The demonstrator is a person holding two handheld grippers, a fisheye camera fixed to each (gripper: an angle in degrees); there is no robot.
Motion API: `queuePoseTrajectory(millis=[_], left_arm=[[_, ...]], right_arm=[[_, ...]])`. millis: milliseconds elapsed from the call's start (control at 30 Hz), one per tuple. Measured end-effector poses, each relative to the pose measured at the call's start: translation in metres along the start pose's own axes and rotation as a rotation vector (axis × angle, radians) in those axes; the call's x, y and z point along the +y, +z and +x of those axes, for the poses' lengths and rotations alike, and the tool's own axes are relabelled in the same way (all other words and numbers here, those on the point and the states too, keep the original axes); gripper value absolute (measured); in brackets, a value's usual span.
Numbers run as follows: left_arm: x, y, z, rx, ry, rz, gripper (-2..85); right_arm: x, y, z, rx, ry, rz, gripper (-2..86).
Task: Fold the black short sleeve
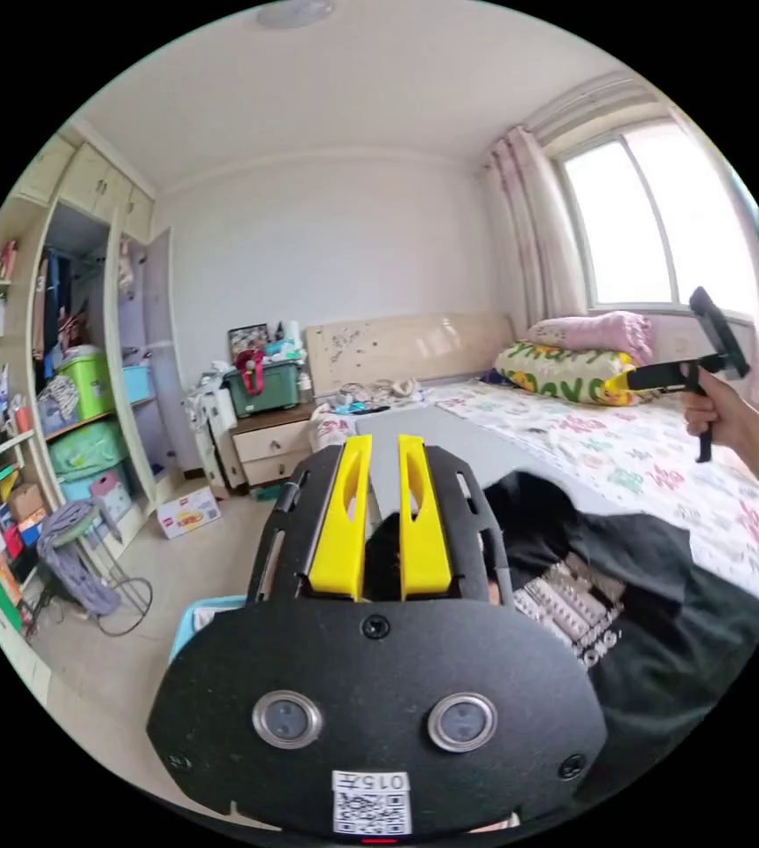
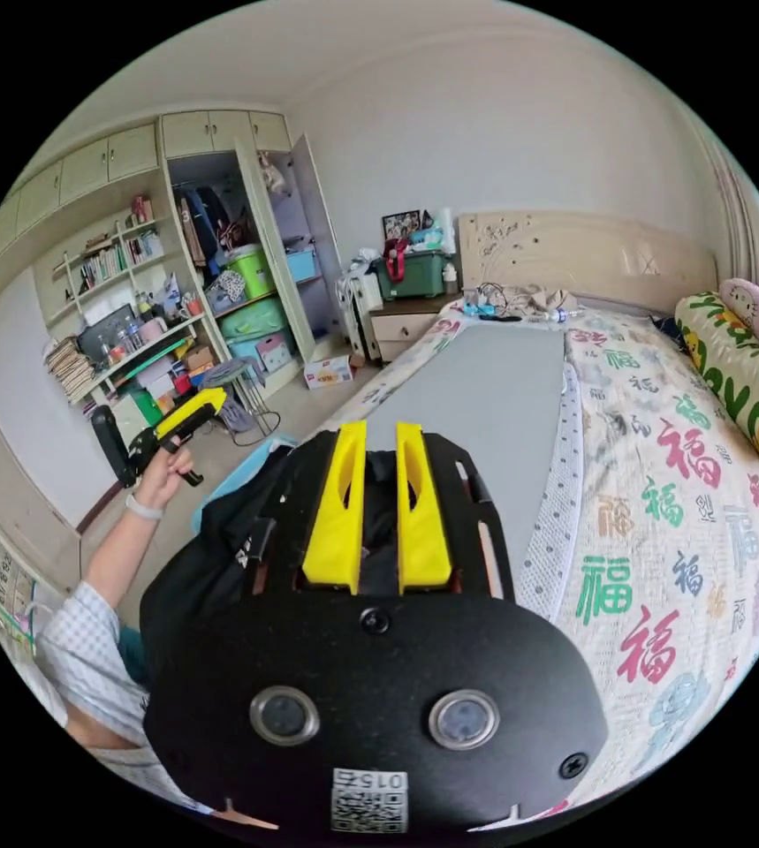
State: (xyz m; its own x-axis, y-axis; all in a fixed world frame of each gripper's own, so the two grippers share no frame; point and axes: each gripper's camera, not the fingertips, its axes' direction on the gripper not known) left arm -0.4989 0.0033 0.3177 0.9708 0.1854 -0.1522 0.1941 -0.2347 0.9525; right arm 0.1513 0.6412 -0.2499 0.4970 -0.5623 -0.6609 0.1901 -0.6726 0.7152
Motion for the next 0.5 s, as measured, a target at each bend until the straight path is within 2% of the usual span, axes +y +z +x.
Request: queuePoseTrajectory(millis=[100, 233, 300, 333, 367, 433, 500], left_arm=[[0.020, -0.002, -0.012, 0.092, 0.064, -0.097, 8.0], [0.058, 0.023, -0.033, 0.158, 0.065, -0.321, 11.3], [0.078, 0.036, -0.030, 0.287, 0.043, -0.413, 13.5], [0.090, 0.038, -0.019, 0.410, 0.057, -0.424, 13.8], [0.097, 0.035, -0.003, 0.499, 0.080, -0.414, 14.0], [0.100, 0.033, 0.025, 0.565, 0.138, -0.414, 13.8], [0.099, 0.040, 0.051, 0.569, 0.211, -0.465, 12.6]], right_arm=[[0.017, 0.005, -0.002, 0.015, -0.103, -0.161, 10.3], [0.052, 0.035, -0.034, -0.017, -0.261, -0.430, 15.5], [0.062, 0.049, -0.045, -0.080, -0.281, -0.506, 16.6], [0.066, 0.058, -0.051, -0.094, -0.294, -0.547, 16.6], [0.066, 0.066, -0.054, -0.066, -0.306, -0.575, 16.1], [0.059, 0.066, -0.055, -0.037, -0.303, -0.545, 13.9], [0.048, 0.066, -0.052, -0.063, -0.282, -0.560, 7.8]])
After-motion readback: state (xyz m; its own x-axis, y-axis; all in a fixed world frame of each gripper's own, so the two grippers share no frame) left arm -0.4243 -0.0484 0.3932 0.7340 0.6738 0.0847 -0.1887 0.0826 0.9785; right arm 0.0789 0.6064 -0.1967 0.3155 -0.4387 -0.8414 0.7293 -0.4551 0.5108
